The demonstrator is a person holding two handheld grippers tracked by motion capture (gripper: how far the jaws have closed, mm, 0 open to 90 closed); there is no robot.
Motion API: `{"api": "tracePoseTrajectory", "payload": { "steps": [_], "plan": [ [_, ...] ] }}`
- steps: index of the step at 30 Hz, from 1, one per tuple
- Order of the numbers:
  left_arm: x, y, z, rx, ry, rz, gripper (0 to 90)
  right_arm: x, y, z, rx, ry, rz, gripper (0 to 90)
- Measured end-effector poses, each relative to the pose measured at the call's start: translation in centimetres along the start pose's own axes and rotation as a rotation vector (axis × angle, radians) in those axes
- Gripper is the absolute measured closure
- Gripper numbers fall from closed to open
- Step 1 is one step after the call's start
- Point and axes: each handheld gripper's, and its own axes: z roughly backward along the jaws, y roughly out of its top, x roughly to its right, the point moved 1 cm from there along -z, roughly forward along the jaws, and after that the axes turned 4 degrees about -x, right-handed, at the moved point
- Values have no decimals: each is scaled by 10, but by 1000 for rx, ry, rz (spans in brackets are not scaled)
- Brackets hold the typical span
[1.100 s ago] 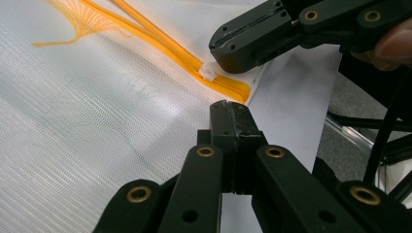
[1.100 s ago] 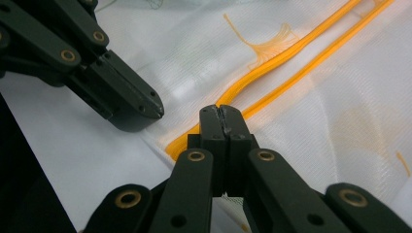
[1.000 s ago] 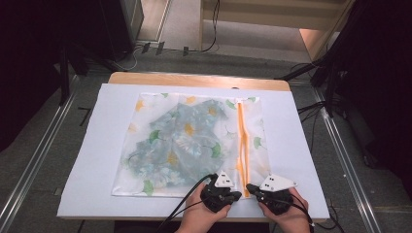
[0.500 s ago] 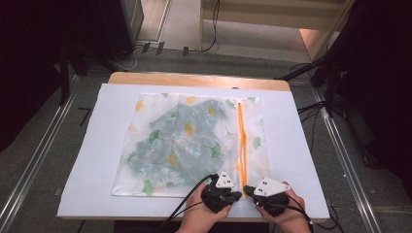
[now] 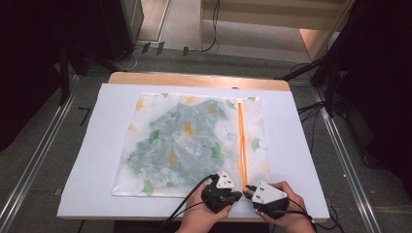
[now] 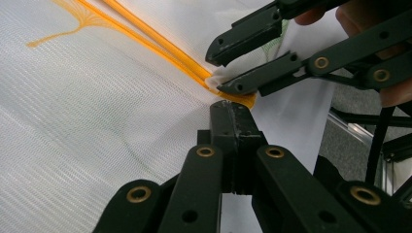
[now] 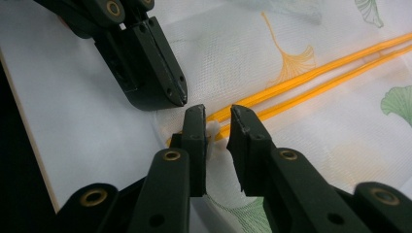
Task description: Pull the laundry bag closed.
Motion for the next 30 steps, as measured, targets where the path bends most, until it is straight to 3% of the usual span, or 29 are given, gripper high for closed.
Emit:
{"api": "tracePoseTrajectory", "payload": {
  "steps": [5,12,15,22,30],
  "plan": [
    [1,0,0,1,4,-6,900,-2,1,0,-4,2,26,798],
    [1,0,0,-1,10,-12,900,-4,5,-3,-52,7,32,899],
    [2,0,-1,-2,18,-20,900,-5,8,-2,-69,-15,42,900],
    [3,0,0,-9,18,-34,900,-1,10,-4,-98,-33,-19,900],
    [2,0,-1,-2,10,-18,900,6,12,-8,-104,-40,-56,900]
  ]
}}
